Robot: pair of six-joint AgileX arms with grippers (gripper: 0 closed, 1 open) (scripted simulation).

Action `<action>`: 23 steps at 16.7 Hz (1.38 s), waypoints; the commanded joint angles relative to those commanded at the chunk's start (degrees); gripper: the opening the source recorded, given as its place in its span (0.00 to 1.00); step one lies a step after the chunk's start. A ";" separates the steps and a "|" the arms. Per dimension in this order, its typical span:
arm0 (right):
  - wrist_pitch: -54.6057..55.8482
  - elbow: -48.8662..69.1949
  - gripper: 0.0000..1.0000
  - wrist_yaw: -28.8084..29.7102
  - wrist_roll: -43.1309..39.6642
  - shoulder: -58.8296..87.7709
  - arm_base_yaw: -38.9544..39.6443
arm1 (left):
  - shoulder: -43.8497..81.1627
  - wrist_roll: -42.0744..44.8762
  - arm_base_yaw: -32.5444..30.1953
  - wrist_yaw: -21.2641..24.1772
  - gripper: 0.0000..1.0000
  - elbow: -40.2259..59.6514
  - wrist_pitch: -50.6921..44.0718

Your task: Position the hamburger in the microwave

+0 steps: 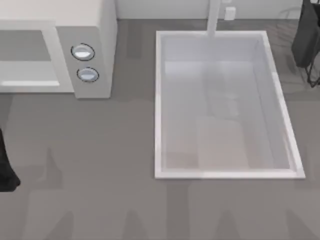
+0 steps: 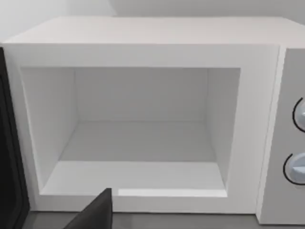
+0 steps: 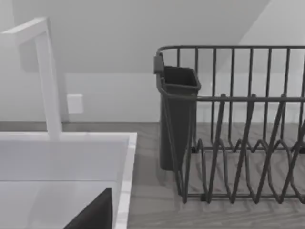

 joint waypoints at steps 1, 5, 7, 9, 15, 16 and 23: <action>0.00 0.00 1.00 0.00 0.00 0.00 0.00 | 0.00 0.00 0.00 0.00 1.00 0.00 0.00; 0.00 0.00 1.00 0.00 0.00 0.00 0.00 | 3.55 3.12 0.73 0.14 1.00 3.27 -2.45; 0.00 0.00 1.00 0.00 0.00 0.00 0.00 | 8.96 7.49 1.93 0.19 1.00 7.87 -5.85; 0.00 0.00 1.00 0.00 0.00 0.00 0.00 | 16.79 13.24 3.57 0.16 1.00 13.88 -10.34; 0.00 0.00 1.00 0.00 0.00 0.00 0.00 | 51.31 35.12 9.73 -0.10 1.00 35.83 -27.80; 0.00 0.00 1.00 0.00 0.00 0.00 0.00 | 57.49 38.99 10.78 -0.15 1.00 39.61 -30.93; 0.00 0.00 1.00 0.00 0.00 0.00 0.00 | 91.95 62.45 17.17 -0.38 1.00 63.02 -49.77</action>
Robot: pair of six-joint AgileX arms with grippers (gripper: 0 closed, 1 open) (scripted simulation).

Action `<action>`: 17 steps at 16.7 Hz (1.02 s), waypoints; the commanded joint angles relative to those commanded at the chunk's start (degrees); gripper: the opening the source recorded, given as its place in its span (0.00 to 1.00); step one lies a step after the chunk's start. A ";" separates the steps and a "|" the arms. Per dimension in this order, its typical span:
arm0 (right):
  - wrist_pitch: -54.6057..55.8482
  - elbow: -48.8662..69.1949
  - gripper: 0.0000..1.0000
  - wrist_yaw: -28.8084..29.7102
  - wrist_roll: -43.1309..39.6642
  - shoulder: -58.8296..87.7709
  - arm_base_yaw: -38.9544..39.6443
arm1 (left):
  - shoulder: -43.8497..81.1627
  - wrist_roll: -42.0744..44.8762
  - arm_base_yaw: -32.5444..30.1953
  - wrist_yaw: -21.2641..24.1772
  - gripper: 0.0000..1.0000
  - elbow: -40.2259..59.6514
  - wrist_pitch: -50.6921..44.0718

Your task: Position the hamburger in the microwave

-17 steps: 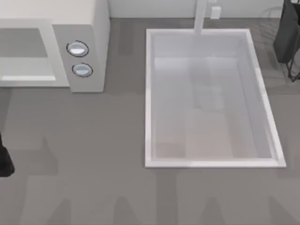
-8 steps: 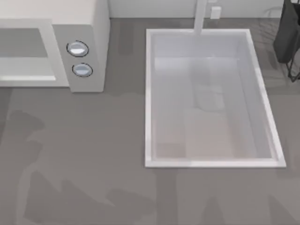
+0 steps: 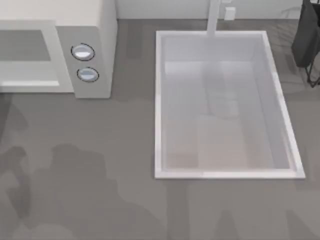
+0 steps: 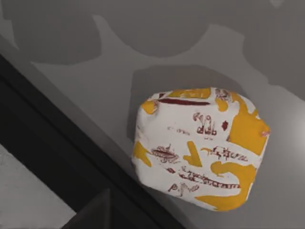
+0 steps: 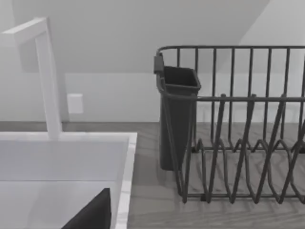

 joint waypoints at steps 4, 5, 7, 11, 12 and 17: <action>0.00 0.00 1.00 0.00 0.00 0.00 0.00 | 12.13 8.18 2.34 0.16 1.00 8.86 -6.17; 0.00 0.00 1.00 0.00 0.00 0.00 0.00 | 13.75 9.36 2.67 0.22 1.00 10.19 -7.02; 0.00 0.00 1.00 0.00 0.00 0.00 0.00 | 15.21 10.51 3.00 0.28 1.00 11.53 -7.83; 0.00 0.00 1.00 0.00 0.00 0.00 0.00 | 14.89 10.22 2.20 0.44 1.00 11.28 -8.07; 0.00 0.00 1.00 0.00 0.00 0.00 0.00 | 15.01 10.31 2.32 0.43 1.00 11.24 -7.93; 0.00 0.00 1.00 0.00 0.00 0.00 0.00 | 20.50 13.83 6.62 0.21 1.00 10.57 -1.67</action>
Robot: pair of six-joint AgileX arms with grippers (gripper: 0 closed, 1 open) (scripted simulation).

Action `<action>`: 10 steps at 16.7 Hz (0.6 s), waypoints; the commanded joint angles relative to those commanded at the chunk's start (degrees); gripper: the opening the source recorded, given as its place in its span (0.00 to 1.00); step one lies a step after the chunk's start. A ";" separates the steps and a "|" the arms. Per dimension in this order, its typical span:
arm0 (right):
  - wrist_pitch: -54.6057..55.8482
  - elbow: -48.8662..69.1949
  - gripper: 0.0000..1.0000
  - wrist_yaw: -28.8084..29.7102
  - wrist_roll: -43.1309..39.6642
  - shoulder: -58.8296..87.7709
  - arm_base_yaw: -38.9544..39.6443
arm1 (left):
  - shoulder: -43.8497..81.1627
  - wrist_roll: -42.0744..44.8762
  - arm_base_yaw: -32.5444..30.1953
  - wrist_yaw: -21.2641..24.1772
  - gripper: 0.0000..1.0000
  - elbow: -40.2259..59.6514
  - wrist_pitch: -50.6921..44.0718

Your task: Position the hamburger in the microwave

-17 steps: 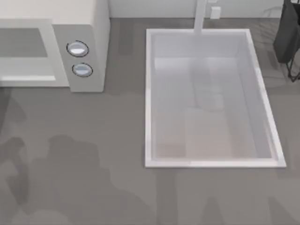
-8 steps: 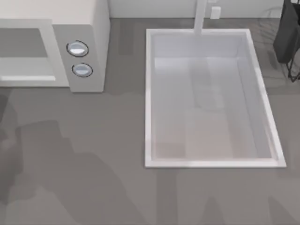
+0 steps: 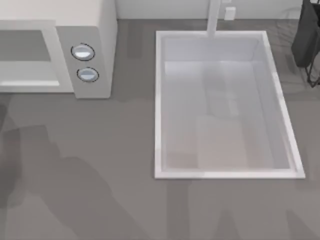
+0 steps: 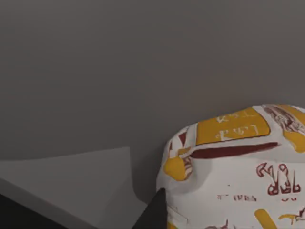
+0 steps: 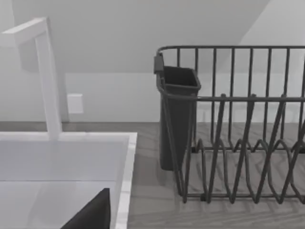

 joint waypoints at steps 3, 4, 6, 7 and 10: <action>0.00 0.00 1.00 0.00 0.00 0.00 0.00 | 2.74 0.25 0.07 0.05 1.00 -2.63 5.41; 0.00 0.00 1.00 0.00 0.00 0.00 0.00 | 3.00 -0.31 -0.47 0.07 1.00 -3.89 7.00; 0.00 0.00 1.00 0.00 0.00 0.00 0.00 | 2.84 -1.87 -2.08 0.08 1.00 -6.42 9.39; 0.00 0.00 1.00 0.00 0.00 0.00 0.00 | 2.74 -2.53 -2.82 0.10 1.00 -7.36 10.19; 0.00 0.00 1.00 0.00 0.00 0.00 0.00 | 2.71 -3.07 -3.49 0.12 1.00 -8.11 10.92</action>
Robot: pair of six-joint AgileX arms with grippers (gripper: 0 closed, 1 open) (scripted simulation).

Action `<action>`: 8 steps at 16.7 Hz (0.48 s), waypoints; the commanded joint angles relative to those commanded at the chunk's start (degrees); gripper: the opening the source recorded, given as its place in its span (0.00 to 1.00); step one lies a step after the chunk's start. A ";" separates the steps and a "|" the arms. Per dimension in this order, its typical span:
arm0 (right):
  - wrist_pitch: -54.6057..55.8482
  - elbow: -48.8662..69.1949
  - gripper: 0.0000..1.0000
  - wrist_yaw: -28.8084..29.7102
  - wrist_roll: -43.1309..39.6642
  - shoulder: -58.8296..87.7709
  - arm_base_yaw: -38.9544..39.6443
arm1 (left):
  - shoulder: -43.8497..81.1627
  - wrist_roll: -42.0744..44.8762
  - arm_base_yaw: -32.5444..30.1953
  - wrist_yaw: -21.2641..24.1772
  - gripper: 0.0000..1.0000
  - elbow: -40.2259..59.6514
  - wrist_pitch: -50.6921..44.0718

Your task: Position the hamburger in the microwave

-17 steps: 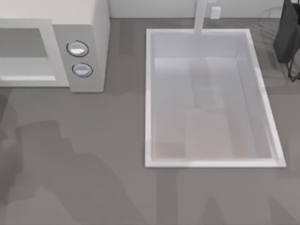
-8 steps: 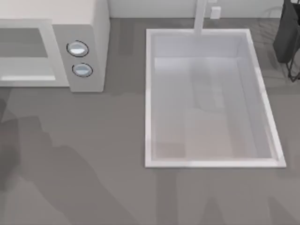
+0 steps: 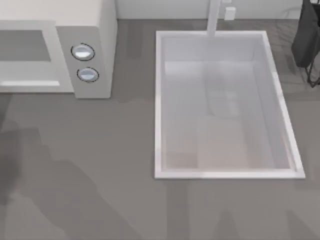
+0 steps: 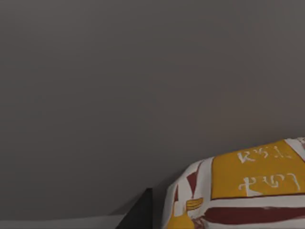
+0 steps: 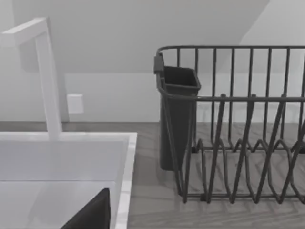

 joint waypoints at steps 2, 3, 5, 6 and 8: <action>0.00 0.00 1.00 0.00 0.00 0.00 0.00 | 0.00 0.00 0.00 0.00 1.00 0.00 0.00; 0.00 0.00 1.00 0.00 0.00 0.00 0.00 | 0.00 0.00 0.00 0.00 0.92 0.00 0.00; 0.00 0.00 1.00 0.00 0.00 0.00 0.00 | 0.00 0.00 0.00 0.00 0.77 0.00 0.00; 0.00 0.00 1.00 0.00 0.00 0.00 0.00 | 0.00 0.00 0.00 0.00 0.70 0.00 0.00; 0.00 0.00 1.00 0.00 0.00 0.00 0.00 | 0.00 0.00 0.00 0.00 0.55 0.00 0.00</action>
